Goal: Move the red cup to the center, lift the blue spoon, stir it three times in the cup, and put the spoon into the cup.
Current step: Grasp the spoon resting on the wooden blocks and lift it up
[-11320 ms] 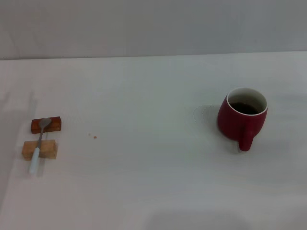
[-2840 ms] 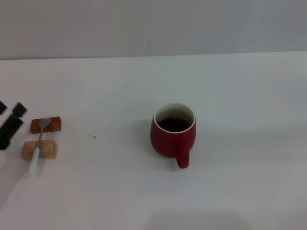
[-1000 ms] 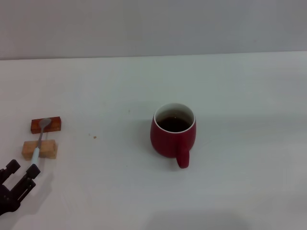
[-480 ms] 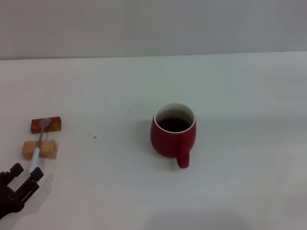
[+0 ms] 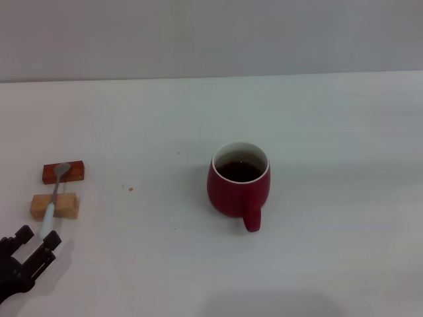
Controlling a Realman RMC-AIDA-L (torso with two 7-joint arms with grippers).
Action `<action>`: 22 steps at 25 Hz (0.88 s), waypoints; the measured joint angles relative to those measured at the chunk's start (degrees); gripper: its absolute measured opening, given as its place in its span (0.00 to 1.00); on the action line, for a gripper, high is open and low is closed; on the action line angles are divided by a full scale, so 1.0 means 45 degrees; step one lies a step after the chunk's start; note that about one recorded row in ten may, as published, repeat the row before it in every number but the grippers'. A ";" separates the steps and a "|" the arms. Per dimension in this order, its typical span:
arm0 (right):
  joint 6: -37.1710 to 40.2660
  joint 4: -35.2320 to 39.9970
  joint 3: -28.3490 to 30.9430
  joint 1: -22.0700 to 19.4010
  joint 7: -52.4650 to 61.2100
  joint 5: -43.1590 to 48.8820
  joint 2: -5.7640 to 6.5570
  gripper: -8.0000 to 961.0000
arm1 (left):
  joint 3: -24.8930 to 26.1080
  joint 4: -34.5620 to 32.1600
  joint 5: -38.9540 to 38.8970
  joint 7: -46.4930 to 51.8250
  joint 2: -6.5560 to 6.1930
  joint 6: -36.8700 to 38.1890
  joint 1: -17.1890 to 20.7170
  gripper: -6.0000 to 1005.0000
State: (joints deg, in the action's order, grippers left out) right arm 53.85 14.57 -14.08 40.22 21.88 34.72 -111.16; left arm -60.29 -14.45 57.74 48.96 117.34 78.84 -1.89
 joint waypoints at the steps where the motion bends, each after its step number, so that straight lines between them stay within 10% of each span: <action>1: 0.0042 -0.0022 -0.0007 -0.0004 0.0000 0.0001 -0.0007 0.51 | 0.0000 -0.0004 0.0000 0.0000 0.0004 -0.0068 -0.0015 0.65; 22: 0.0125 -0.0093 -0.0017 -0.0217 0.0001 0.0001 -0.0045 0.51 | 0.0043 -0.0046 0.0000 -0.0001 0.0050 -0.0938 -0.0464 0.65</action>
State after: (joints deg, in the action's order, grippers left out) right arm 54.41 14.15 -14.15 39.24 21.89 34.72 -111.36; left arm -60.10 -14.66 57.75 48.95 117.56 74.62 -3.98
